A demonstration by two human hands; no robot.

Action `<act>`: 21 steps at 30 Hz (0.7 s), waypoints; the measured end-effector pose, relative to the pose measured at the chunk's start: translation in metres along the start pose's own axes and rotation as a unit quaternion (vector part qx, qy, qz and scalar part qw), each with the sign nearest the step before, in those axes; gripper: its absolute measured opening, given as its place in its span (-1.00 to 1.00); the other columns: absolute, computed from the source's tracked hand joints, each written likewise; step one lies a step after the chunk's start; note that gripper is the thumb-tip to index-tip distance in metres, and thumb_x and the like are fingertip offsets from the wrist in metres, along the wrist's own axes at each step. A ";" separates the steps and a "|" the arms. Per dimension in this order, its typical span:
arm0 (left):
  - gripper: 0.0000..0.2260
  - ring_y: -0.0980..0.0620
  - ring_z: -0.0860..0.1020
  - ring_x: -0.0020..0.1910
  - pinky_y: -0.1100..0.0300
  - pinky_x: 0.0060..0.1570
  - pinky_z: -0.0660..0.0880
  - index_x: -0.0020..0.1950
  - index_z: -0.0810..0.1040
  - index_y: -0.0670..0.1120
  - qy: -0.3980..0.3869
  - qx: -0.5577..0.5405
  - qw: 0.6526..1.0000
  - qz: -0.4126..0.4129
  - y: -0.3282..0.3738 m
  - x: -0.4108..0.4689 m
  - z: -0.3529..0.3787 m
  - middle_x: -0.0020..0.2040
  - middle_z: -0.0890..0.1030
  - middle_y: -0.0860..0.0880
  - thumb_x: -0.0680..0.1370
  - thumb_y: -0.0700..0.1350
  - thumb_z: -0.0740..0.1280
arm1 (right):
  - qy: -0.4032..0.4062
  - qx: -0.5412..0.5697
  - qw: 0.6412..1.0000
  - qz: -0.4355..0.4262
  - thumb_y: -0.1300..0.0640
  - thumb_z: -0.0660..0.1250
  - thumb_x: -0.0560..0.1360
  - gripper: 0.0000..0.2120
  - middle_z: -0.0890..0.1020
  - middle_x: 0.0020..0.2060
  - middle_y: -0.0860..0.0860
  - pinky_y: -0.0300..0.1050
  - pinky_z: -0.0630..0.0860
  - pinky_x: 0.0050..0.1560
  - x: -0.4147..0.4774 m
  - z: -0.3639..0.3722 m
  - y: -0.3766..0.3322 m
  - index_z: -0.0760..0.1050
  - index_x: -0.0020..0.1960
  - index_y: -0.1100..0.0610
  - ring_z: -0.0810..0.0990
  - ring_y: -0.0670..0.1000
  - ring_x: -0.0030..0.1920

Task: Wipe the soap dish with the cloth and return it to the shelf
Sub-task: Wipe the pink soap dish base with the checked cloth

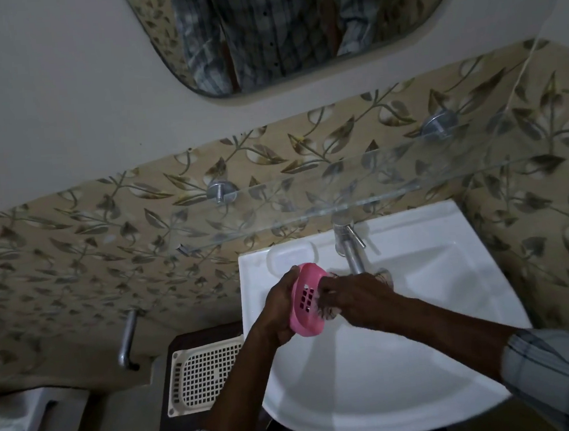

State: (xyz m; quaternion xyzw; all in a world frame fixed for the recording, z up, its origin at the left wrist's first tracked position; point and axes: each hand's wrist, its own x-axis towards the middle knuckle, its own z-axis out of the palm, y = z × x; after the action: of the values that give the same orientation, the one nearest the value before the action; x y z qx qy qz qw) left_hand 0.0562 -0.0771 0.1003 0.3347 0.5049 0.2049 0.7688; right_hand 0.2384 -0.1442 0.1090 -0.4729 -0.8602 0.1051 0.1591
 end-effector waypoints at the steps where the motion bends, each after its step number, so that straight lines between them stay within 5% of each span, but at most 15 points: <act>1: -0.52 -0.25 0.55 0.14 -0.13 0.22 0.45 0.43 0.50 -0.10 0.005 -0.004 1.000 0.003 0.000 -0.001 -0.002 0.31 0.54 -0.38 0.65 0.15 0.12 | -0.006 0.014 1.000 -0.011 0.33 0.28 0.45 -0.67 0.65 0.08 0.11 -0.08 0.62 -0.18 0.001 0.003 -0.007 0.63 0.16 0.16 0.68 0.15 -0.09; 3: -0.54 -0.30 0.51 0.20 -0.21 0.28 0.43 0.46 0.48 -0.04 0.003 -0.009 1.000 0.012 0.001 -0.001 -0.004 0.39 0.48 -0.40 0.67 0.15 0.09 | -0.023 0.063 0.998 -0.018 0.31 0.31 0.45 -0.67 0.64 0.07 0.08 -0.15 0.57 -0.19 0.002 0.012 -0.021 0.61 0.18 0.11 0.67 0.11 -0.08; 6: -0.54 -0.29 0.51 0.23 -0.23 0.33 0.40 0.44 0.50 -0.03 -0.005 -0.009 1.000 0.014 0.004 0.000 -0.004 0.40 0.48 -0.37 0.66 0.17 0.12 | 0.057 0.153 0.980 0.112 0.26 0.32 0.49 -0.69 0.64 0.07 -0.01 -0.16 0.55 -0.11 -0.001 0.012 -0.021 0.59 0.17 -0.01 0.63 0.02 -0.03; 10: -0.50 -0.32 0.47 0.25 -0.24 0.35 0.35 0.46 0.47 -0.10 -0.001 -0.024 1.000 0.002 0.003 -0.005 -0.005 0.42 0.45 -0.40 0.65 0.17 0.13 | 0.008 0.076 0.997 -0.016 0.28 0.38 0.40 -0.64 0.65 0.02 -0.05 -0.15 0.64 -0.28 -0.002 0.016 -0.020 0.60 0.13 -0.03 0.66 -0.03 -0.16; 13: -0.54 -0.28 0.55 0.20 -0.17 0.24 0.47 0.38 0.56 -0.07 -0.015 -0.069 0.997 0.021 -0.005 -0.008 -0.010 0.34 0.54 -0.36 0.64 0.16 0.13 | -0.017 0.181 0.975 0.130 0.11 0.22 0.50 -0.68 0.61 -0.04 -0.08 -0.03 0.66 -0.20 0.001 0.004 -0.004 0.51 0.19 -0.17 0.66 -0.05 -0.16; 15: -0.54 -0.24 0.64 0.05 -0.08 0.08 0.58 0.31 0.62 -0.04 -0.033 -0.098 0.993 0.049 -0.003 -0.010 -0.010 0.20 0.63 -0.30 0.61 0.18 0.14 | 0.105 0.255 0.931 0.238 -0.02 0.21 0.49 -0.69 0.59 -0.04 -0.14 -0.21 0.61 -0.12 0.004 -0.003 0.011 0.42 0.23 -0.20 0.62 -0.13 -0.13; 17: -0.47 -0.20 0.68 -0.03 -0.01 -0.03 0.63 0.35 0.59 -0.08 -0.034 -0.124 0.989 0.074 0.000 -0.013 -0.012 0.12 0.67 -0.26 0.58 0.21 0.13 | 0.222 0.336 0.861 0.310 0.08 0.37 0.49 -0.61 0.60 0.10 -0.14 -0.31 0.50 0.04 -0.001 -0.005 0.024 0.41 0.29 -0.12 0.59 -0.16 0.05; 21: -0.41 -0.16 0.70 -0.02 0.01 -0.03 0.64 0.34 0.58 -0.15 -0.040 -0.139 0.982 0.118 0.008 -0.020 -0.014 0.13 0.68 -0.24 0.54 0.23 0.14 | 0.307 0.622 0.601 0.398 0.55 0.17 0.42 -0.61 0.70 -0.05 0.13 -0.08 0.60 -0.13 -0.018 -0.008 0.032 0.57 0.10 0.23 0.66 0.21 0.03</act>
State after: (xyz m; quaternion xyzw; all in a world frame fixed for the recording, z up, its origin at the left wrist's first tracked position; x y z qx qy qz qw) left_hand 0.0357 -0.0805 0.1148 0.2899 0.3970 0.3492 0.7978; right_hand 0.2758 -0.1424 0.1027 -0.5599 -0.2143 0.5164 0.6115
